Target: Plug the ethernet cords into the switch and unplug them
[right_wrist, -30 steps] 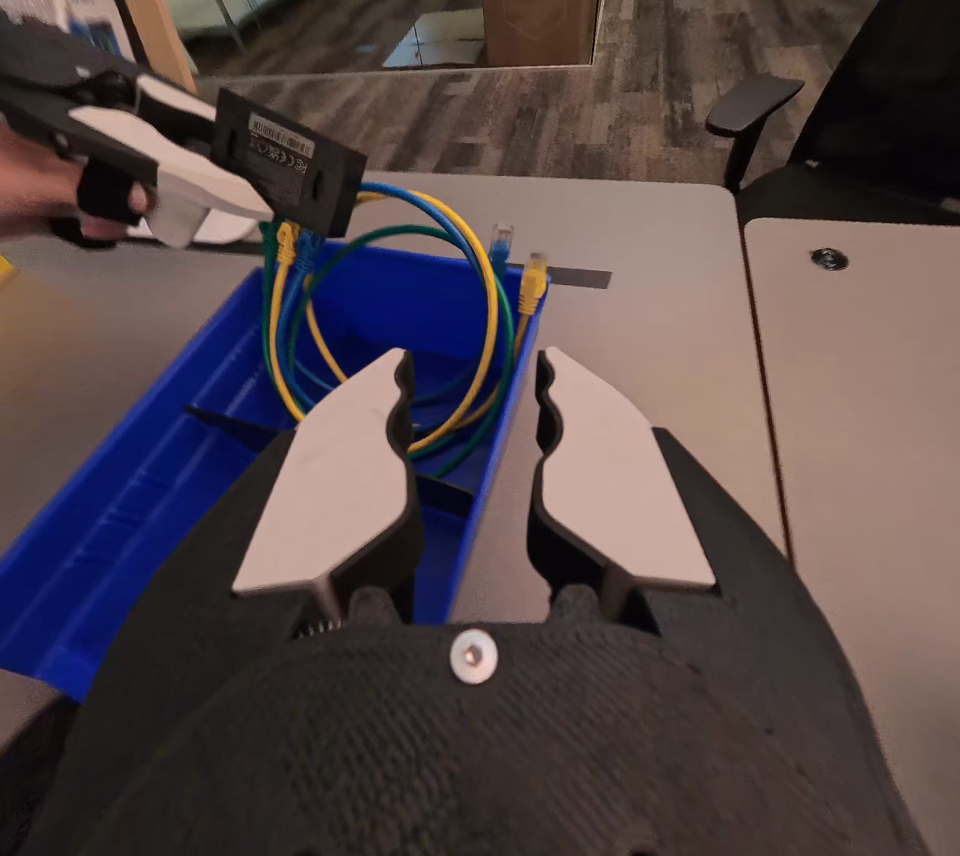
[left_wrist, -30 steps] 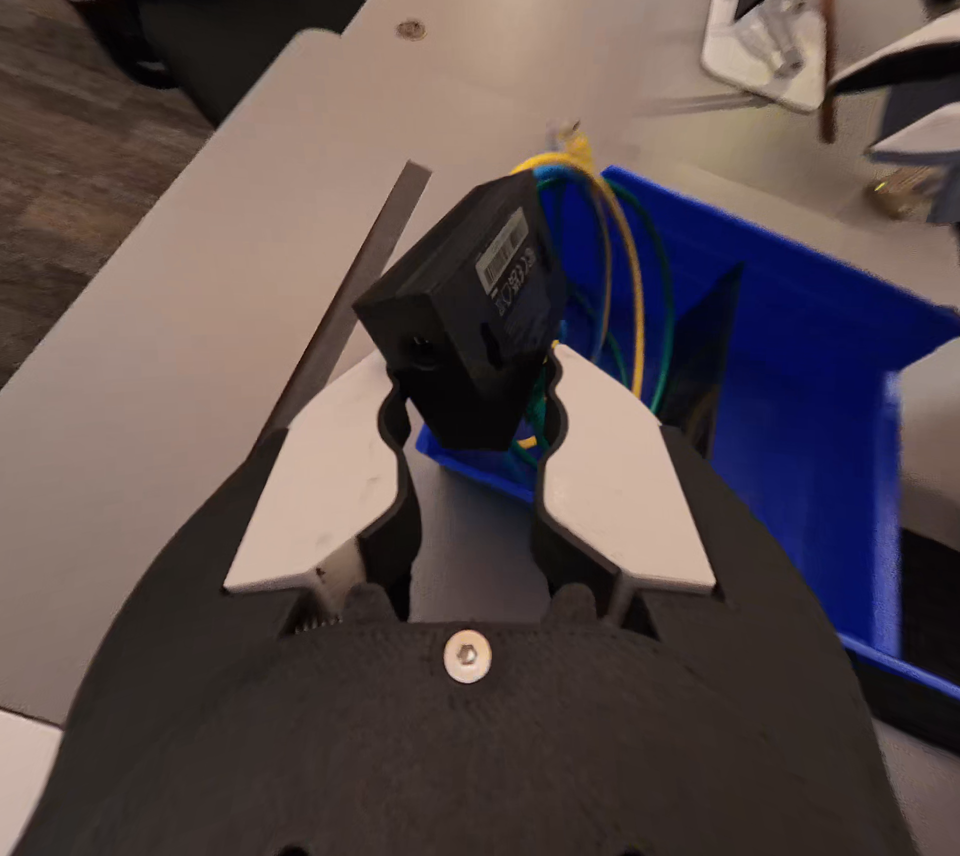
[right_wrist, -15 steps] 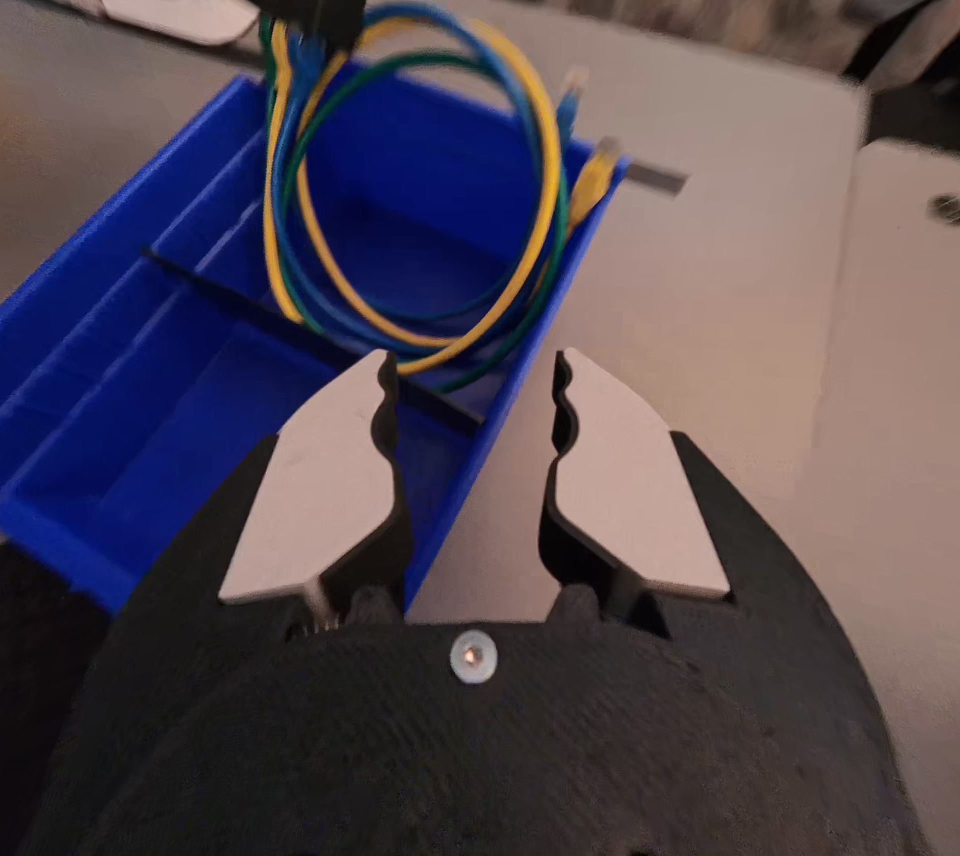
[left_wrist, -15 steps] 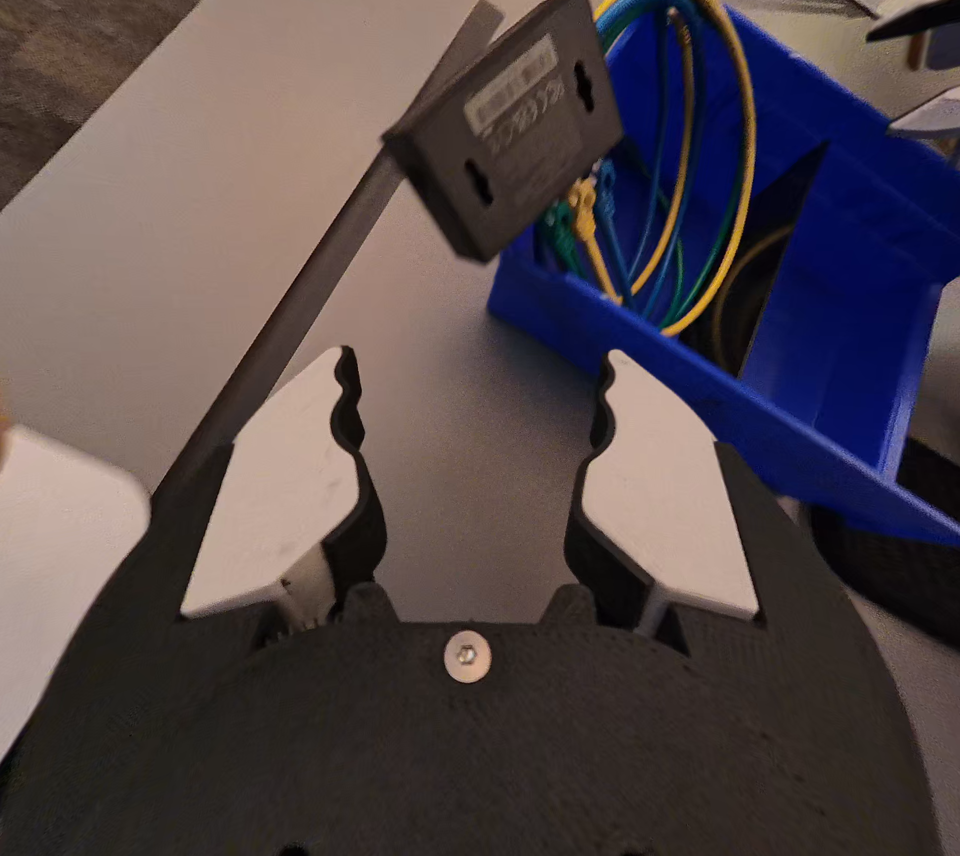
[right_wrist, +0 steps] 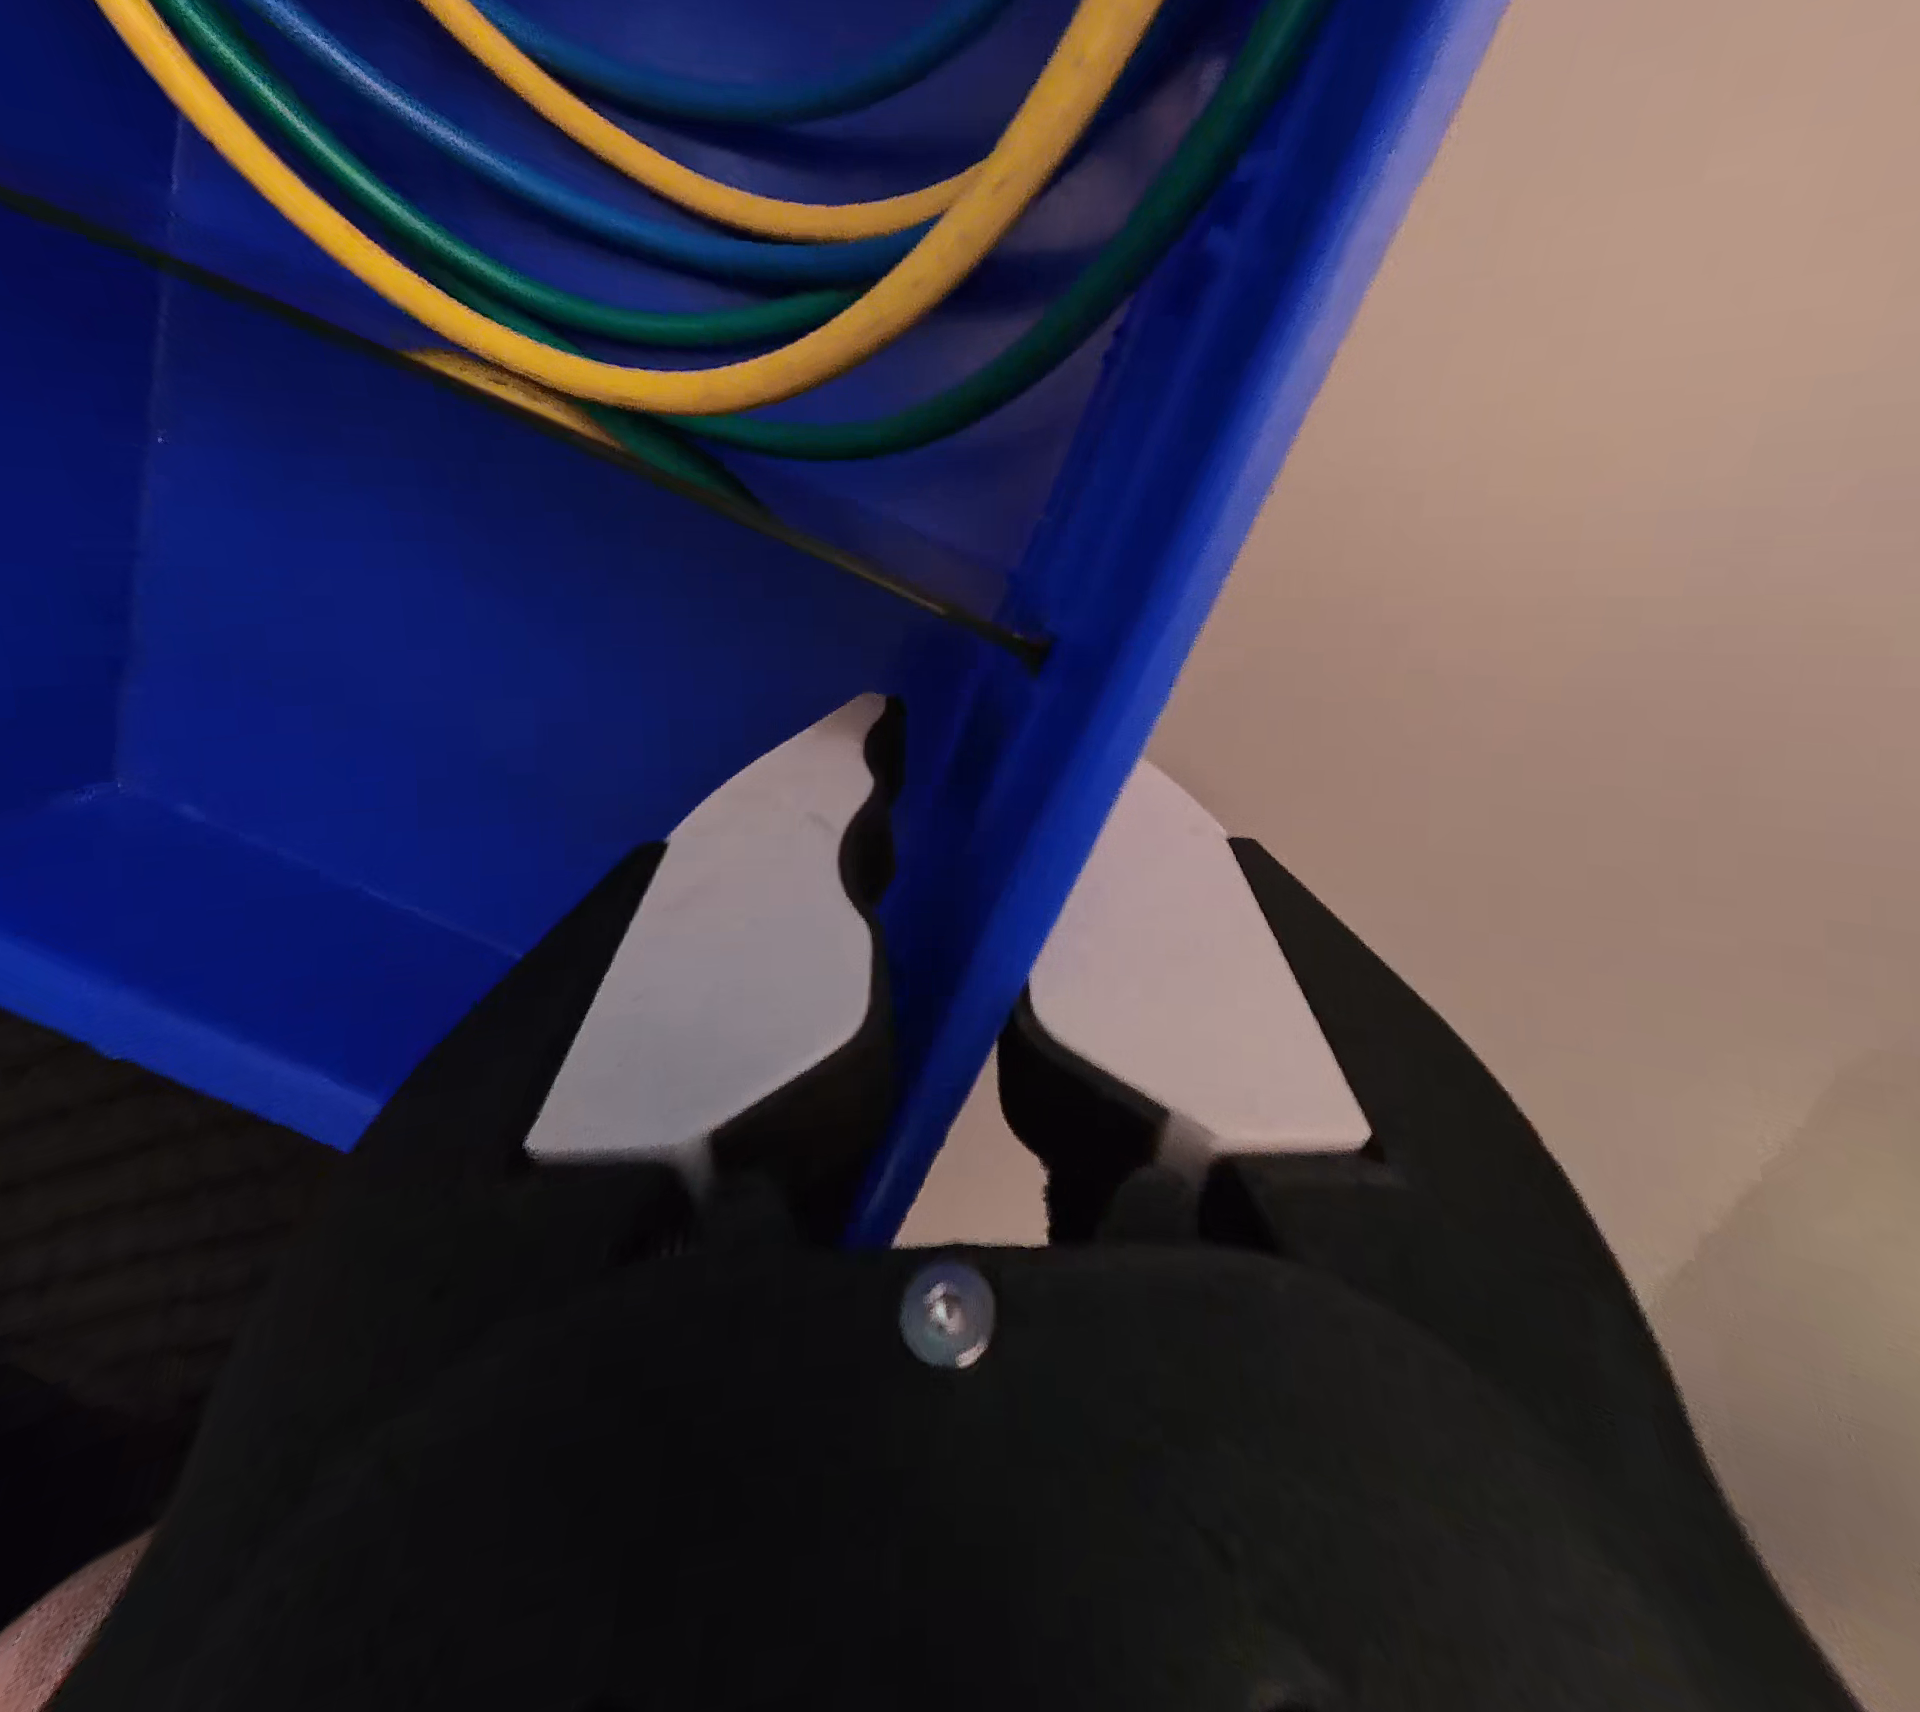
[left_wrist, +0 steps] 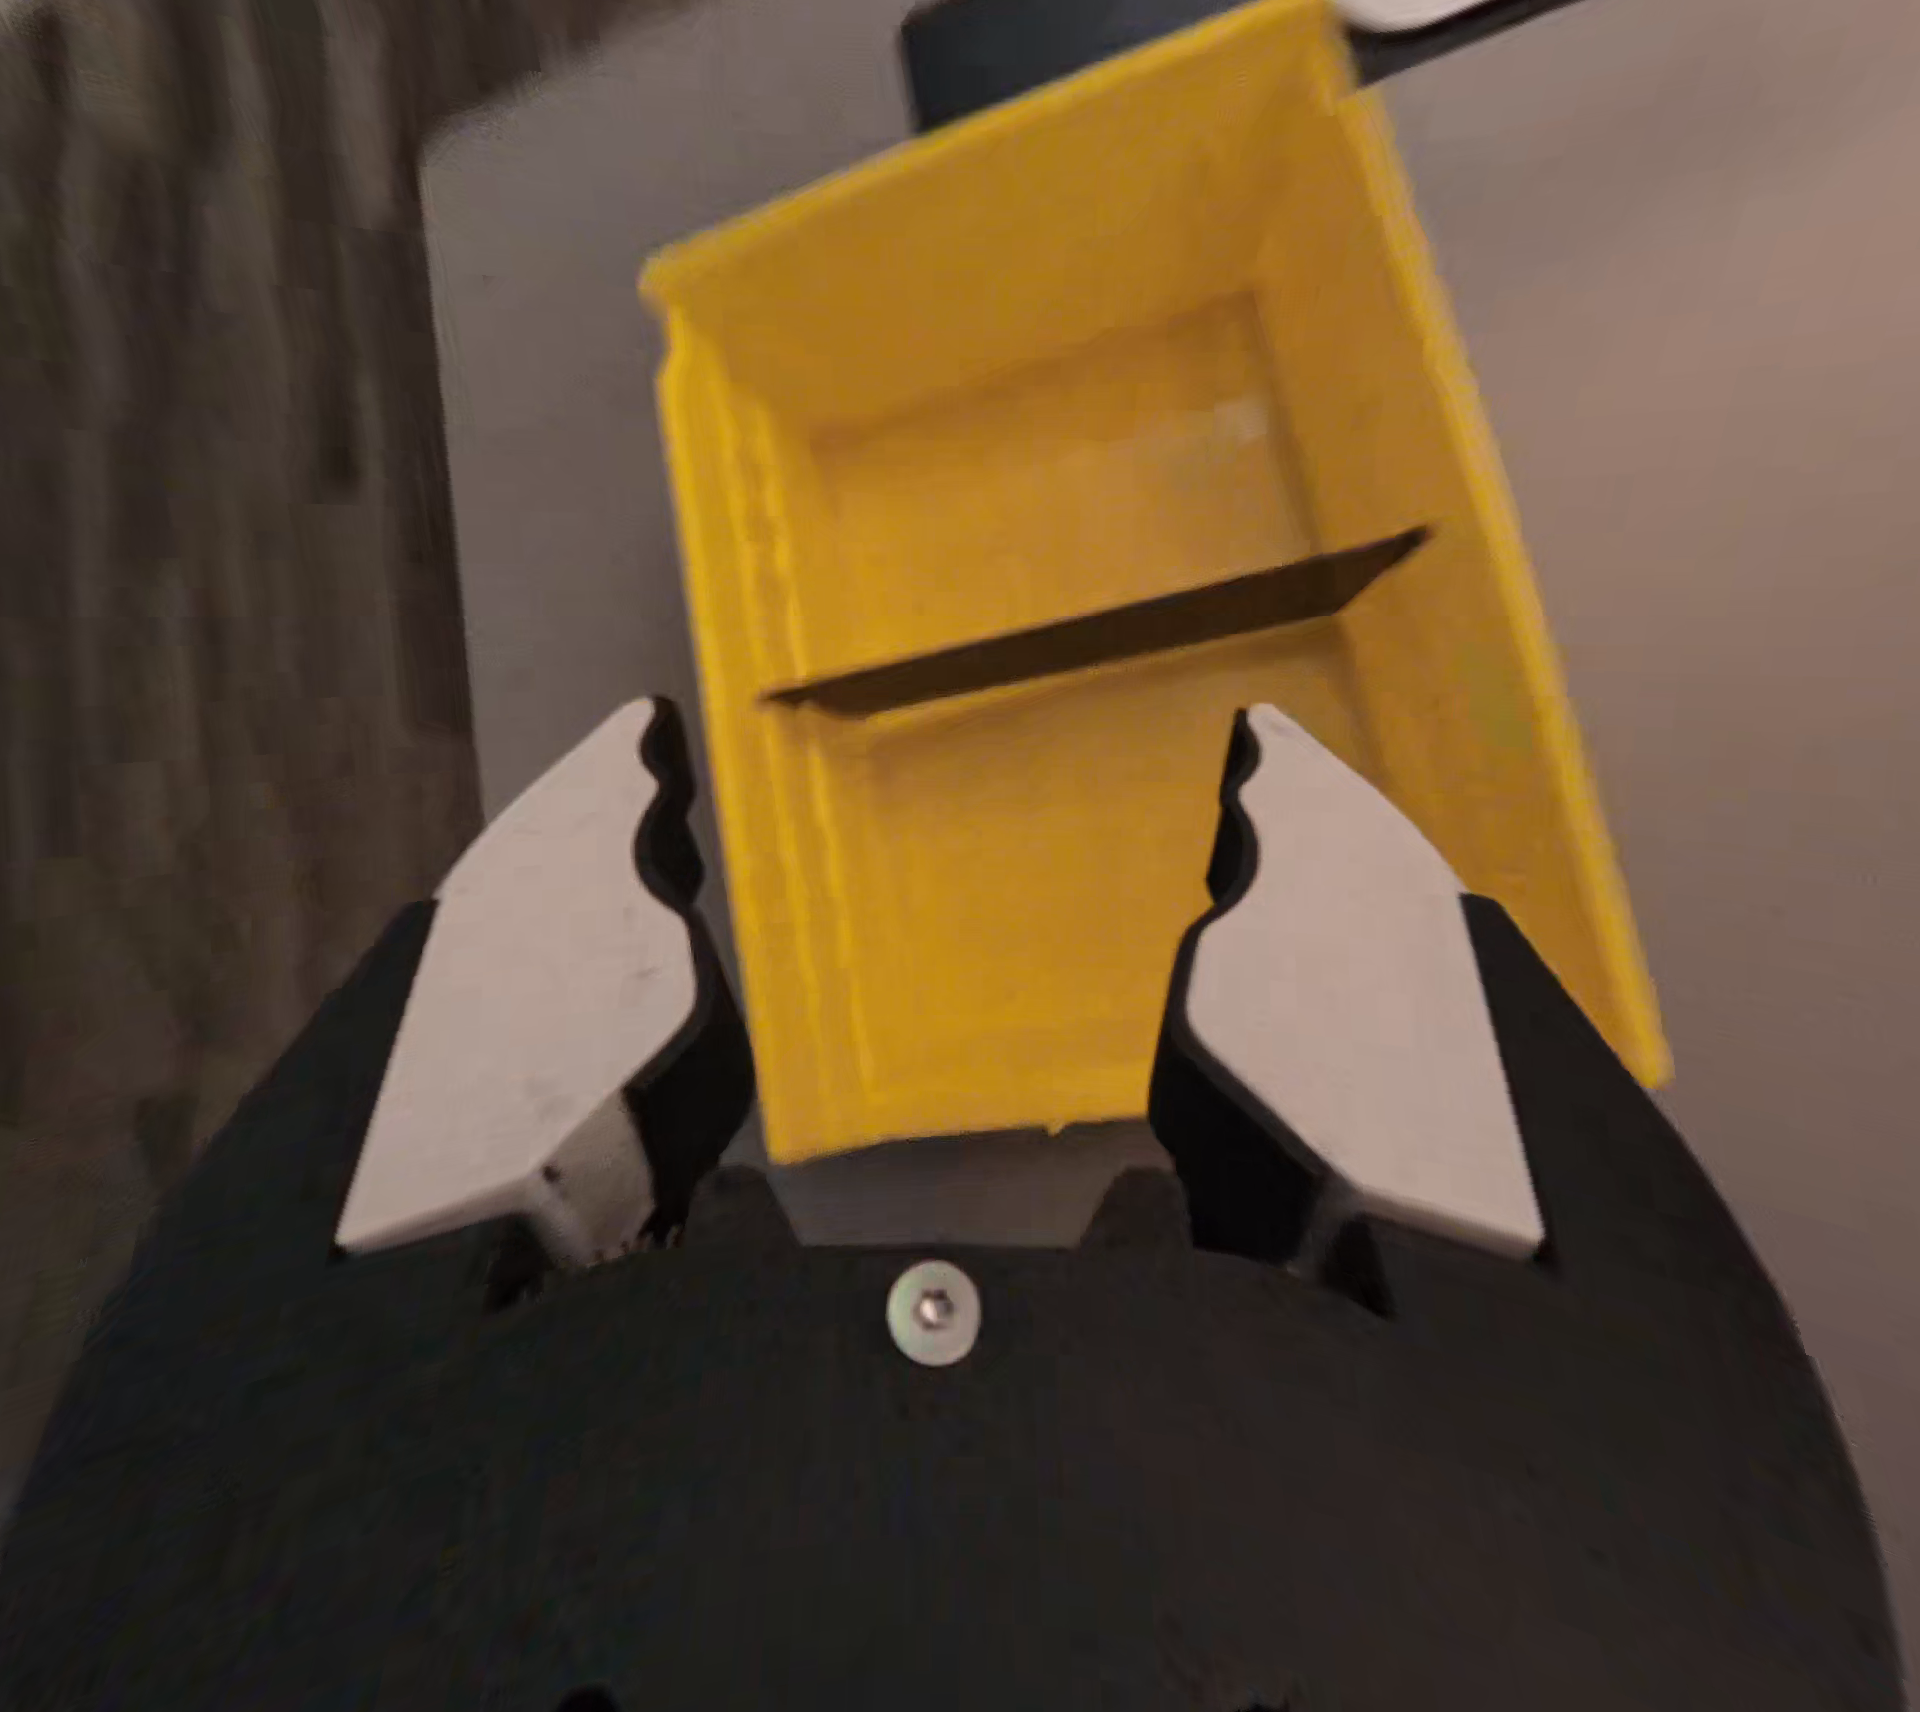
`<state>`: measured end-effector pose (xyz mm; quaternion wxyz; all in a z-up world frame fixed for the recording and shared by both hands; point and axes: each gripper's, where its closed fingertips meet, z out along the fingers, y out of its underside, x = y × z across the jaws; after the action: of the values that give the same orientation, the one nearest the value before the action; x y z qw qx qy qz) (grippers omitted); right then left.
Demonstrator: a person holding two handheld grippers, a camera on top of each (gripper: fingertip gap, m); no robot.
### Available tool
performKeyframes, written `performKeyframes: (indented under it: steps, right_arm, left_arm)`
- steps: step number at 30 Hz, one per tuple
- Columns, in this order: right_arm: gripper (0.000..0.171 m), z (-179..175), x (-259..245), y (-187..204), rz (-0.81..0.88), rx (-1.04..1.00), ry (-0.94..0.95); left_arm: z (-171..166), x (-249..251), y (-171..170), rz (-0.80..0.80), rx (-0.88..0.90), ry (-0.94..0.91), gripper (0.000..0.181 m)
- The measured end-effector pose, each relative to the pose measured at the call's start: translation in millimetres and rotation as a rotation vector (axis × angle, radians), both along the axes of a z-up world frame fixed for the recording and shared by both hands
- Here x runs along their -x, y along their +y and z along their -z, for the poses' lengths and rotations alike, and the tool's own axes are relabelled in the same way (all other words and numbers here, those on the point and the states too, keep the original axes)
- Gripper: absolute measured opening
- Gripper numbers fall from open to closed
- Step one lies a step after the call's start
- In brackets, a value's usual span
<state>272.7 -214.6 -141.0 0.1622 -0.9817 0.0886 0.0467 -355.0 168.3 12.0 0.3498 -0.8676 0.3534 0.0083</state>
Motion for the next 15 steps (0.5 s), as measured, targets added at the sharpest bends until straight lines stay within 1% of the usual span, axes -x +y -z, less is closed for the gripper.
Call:
performKeyframes:
  steps: [2,4,7,10,12,13,14,15]
  right_arm:
    - [0.018,0.1,7.0,2.0,-0.005,0.016,0.003]
    - [0.017,0.2,16.2,5.5,-0.007,0.035,0.006]
    - [0.016,0.1,32.8,14.9,-0.008,0.048,0.008]
    - [0.015,0.0,53.0,28.9,-0.017,0.048,0.014]
    - [0.016,-0.3,67.3,37.2,-0.026,0.056,0.005]
    - [0.015,-0.2,75.2,41.2,-0.023,0.060,0.007]
    - [0.015,-0.3,83.2,45.3,-0.025,0.062,0.003]
    - [0.015,-0.2,91.5,48.3,-0.024,0.066,0.003]
  left_arm:
    - [12.6,45.7,14.9,-0.060,0.074,-0.097,0.099]
    - [25.3,73.1,25.1,-0.071,0.131,-0.174,0.097]
    - [49.0,84.0,31.8,-0.039,0.213,-0.265,0.093]
    - [78.2,77.3,28.9,-0.007,0.375,-0.355,0.089]
    - [93.1,71.6,26.7,0.004,0.459,-0.401,0.078]
    - [97.9,65.2,21.8,0.022,0.511,-0.434,0.066]
    - [102.0,57.9,15.0,0.043,0.563,-0.457,0.050]
    - [108.6,54.5,10.1,0.057,0.589,-0.429,0.049]
